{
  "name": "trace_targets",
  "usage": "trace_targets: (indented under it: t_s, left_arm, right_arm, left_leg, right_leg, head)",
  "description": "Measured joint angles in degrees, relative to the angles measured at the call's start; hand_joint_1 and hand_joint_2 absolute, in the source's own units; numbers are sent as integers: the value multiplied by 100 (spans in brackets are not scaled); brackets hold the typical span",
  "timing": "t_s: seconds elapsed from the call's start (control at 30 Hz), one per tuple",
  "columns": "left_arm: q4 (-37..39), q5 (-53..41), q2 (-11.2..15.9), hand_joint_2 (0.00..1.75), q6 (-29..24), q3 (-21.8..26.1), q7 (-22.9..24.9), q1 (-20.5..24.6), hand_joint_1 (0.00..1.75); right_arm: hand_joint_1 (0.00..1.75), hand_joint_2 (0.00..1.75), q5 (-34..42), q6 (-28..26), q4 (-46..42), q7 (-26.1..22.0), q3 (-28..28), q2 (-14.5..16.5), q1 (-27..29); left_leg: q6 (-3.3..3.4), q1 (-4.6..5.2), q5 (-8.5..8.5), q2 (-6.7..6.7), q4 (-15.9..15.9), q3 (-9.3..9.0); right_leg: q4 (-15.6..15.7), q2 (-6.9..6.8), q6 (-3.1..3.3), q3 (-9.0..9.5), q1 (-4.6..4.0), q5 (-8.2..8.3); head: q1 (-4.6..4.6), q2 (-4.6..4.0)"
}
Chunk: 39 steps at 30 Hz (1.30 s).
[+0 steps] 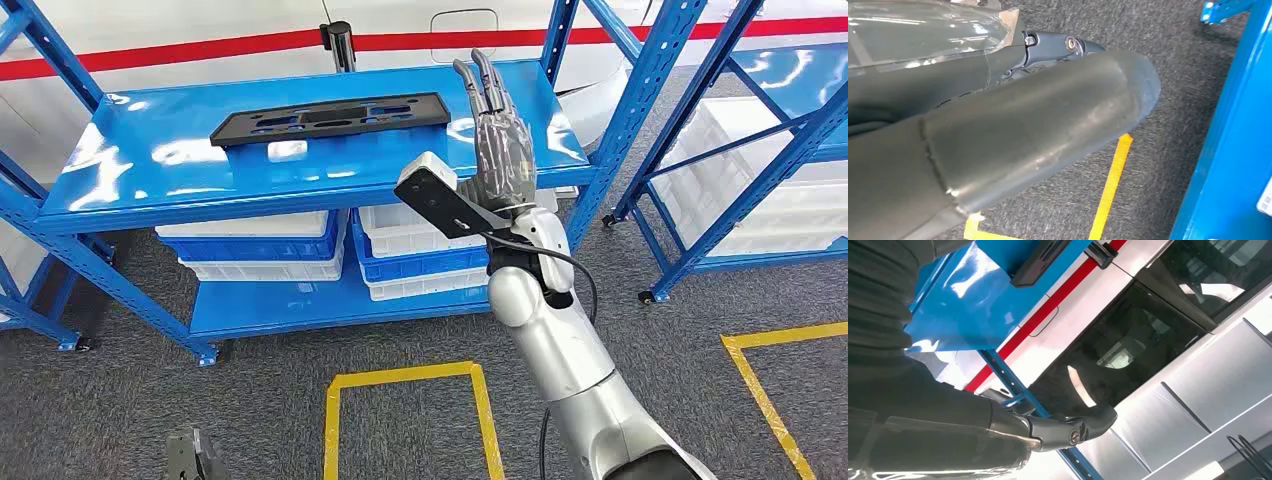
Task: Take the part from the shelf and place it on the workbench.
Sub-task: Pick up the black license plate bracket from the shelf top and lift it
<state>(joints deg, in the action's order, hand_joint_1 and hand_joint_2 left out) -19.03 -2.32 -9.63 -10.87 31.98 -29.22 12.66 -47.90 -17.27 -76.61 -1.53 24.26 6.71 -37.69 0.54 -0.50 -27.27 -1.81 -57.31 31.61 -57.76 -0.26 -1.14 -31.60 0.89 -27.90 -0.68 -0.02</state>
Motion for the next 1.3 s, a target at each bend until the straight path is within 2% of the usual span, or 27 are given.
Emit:
trace_targets:
  t_s: [0.77, 0.93, 1.0, 1.03, 1.07, 1.13, 1.17, 1.2, 1.23, 1.27, 1.3]
  left_arm:
    - [81, 114, -60, 0, -131, -67, -252, -42, 0]
    - [104, 113, -58, 0, -94, -138, -270, -65, 0]
    - [107, 112, -61, 0, -74, -173, -270, -64, 0]
    - [107, 111, -64, 0, -69, -187, -270, -62, 0]
    - [108, 111, -68, 0, -67, -196, -270, -61, 0]
    - [111, 111, -71, 0, -67, -202, -271, -62, 0]
    - [114, 111, -71, 0, -66, -203, -270, -65, 0]
    - [117, 111, -71, 0, -66, -203, -270, -70, 0]
    - [120, 112, -71, 0, -65, -204, -269, -72, 0]
    - [123, 115, -71, 0, -64, -205, -269, -74, 0]
    - [126, 124, -70, 0, -64, -209, -270, -74, 0]
  right_arm:
    - [0, 175, 73, -122, 3, -50, 13, -237, 187]
    - [0, 175, 73, -122, 1, -50, 15, -292, 268]
    - [0, 175, 72, -123, -26, -52, 15, -301, 280]
    - [0, 175, 72, -124, -41, -54, 15, -305, 280]
    - [0, 175, 71, -125, -55, -55, 15, -314, 283]
    - [0, 175, 71, -126, -59, -57, 15, -341, 307]
    - [0, 175, 71, -125, -59, -57, 15, -359, 330]
    - [0, 175, 71, -125, -59, -57, 15, -375, 353]
    - [0, 175, 71, -125, -59, -57, 15, -387, 368]
    - [0, 175, 71, -125, -60, -57, 15, -395, 375]
    - [0, 175, 71, -125, -60, -57, 15, -399, 378]
  left_leg:
    - [7, 5, -8, 3, -34, 27]
    - [55, 18, -28, 6, -76, 58]
    - [116, 3, 21, -6, 9, 21]
    - [151, -12, 54, -16, 67, -5]
    - [181, -31, 84, -26, 120, -31]
    - [197, -46, 98, -34, 145, -38]
    - [194, -48, 95, -32, 143, -37]
    - [187, -53, 88, -28, 141, -38]
    - [172, -63, 77, -23, 138, -43]
    - [148, -80, 59, -17, 131, -55]
    - [106, -93, 32, -13, 113, -65]
  right_leg:
    - [4, 0, -9, -7, 20, 6]
    - [21, -1, -47, -10, 34, 28]
    - [24, 0, -80, -21, 23, 27]
    - [-39, 2, -88, -62, 18, -10]
    - [-234, 5, -83, -167, 14, -99]
    - [-954, 10, -68, -546, 23, -357]
    - [-1331, 10, -77, -752, 30, -455]
    - [-1540, 10, -109, -888, 43, -468]
    - [-1528, 9, -162, -920, 63, -389]
    - [-1285, 4, -232, -842, 92, -227]
    - [-890, -15, -309, -688, 126, -30]
  head:
    - [1, 0]
    - [1, 0]
    - [-3, 0]
    - [-5, 0]
    - [-10, 0]
    - [-15, 0]
    - [-21, 0]
    - [-22, 0]
    - [-26, 0]
    - [-28, 0]
    - [-30, 0]
